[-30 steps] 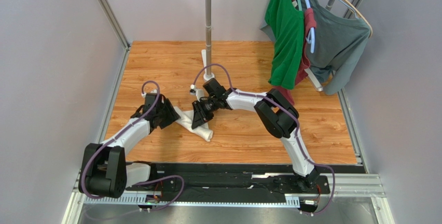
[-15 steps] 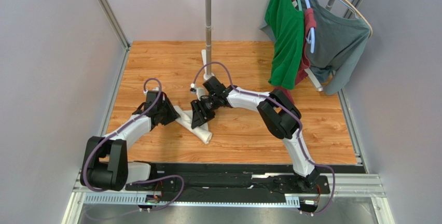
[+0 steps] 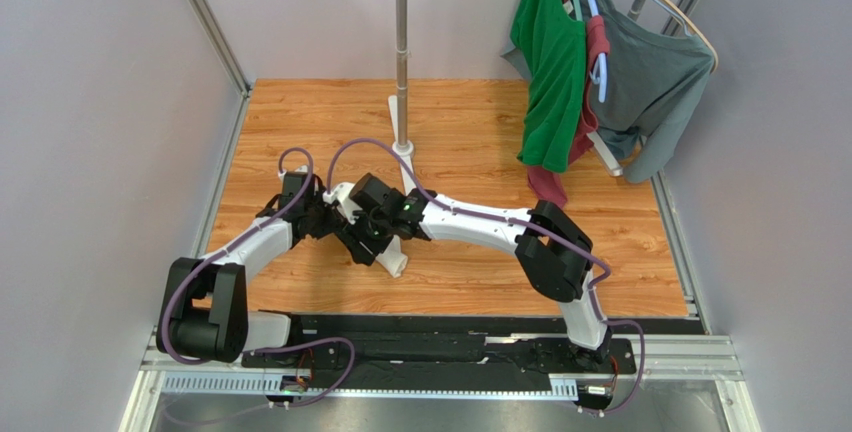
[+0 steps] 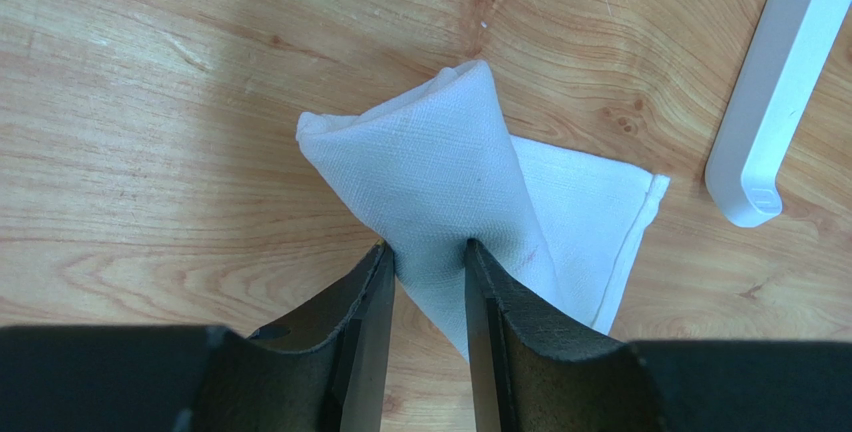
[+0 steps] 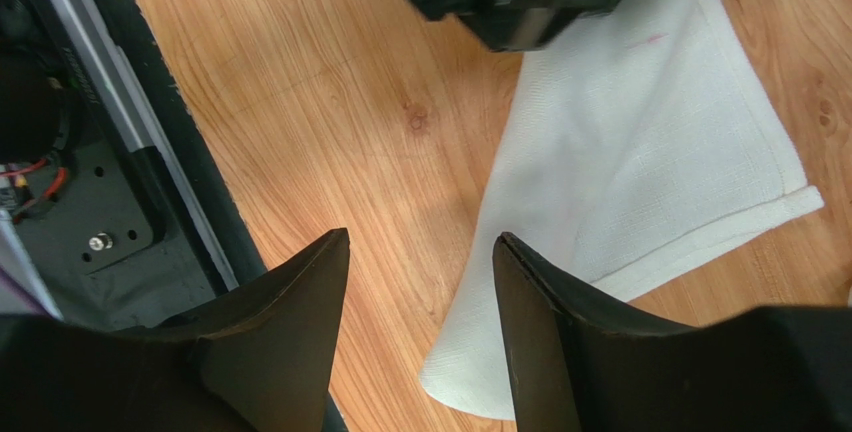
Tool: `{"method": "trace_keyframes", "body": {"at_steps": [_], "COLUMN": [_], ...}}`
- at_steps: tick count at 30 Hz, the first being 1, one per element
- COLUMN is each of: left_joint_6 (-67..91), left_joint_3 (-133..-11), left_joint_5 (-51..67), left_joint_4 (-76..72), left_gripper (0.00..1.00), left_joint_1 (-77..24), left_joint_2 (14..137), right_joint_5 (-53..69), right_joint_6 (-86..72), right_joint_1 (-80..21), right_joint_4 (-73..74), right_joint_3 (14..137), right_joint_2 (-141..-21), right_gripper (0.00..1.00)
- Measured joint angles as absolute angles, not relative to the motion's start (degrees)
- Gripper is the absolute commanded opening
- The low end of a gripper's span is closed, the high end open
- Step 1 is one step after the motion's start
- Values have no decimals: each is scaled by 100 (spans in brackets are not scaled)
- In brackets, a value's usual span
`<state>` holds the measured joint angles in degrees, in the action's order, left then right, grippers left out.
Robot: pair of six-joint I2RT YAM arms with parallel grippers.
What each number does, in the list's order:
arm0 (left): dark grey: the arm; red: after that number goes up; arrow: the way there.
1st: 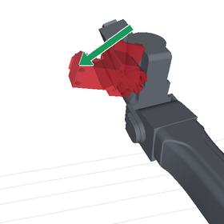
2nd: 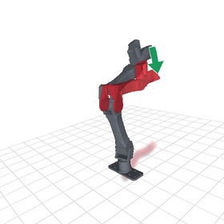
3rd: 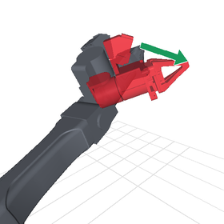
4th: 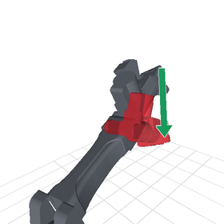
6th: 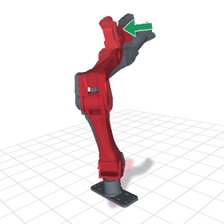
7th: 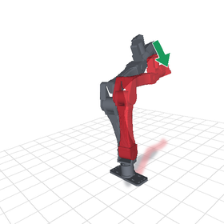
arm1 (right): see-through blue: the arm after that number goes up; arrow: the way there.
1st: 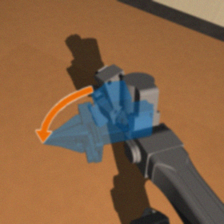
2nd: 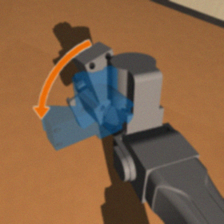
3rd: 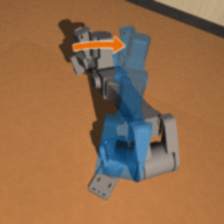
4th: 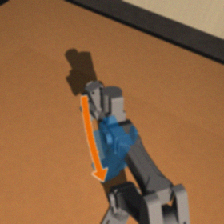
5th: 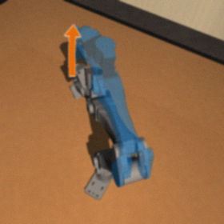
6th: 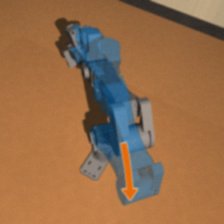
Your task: Fold the napkin, place the utensils inside, and roll it up
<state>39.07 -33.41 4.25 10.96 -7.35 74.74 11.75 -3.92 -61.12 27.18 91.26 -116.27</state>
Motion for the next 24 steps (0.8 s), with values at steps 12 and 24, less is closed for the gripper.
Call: {"method": "trace_keyframes", "body": {"at_steps": [12,24], "left_joint_6": [3907,3846], "left_joint_3": [-3350,-3356], "left_joint_5": [425,416], "left_joint_4": [1111,1146], "left_gripper": [38,55], "left_joint_1": [-735,-735], "left_joint_2": [7476,7474], "right_joint_5": [187,-21], "right_joint_6": [62,62], "right_joint_1": [-6248,-6250], "right_joint_4": [2683,2582], "right_joint_3": [9124,9074], "right_joint_2": [-11944,-12215], "right_gripper": [56,31]}}
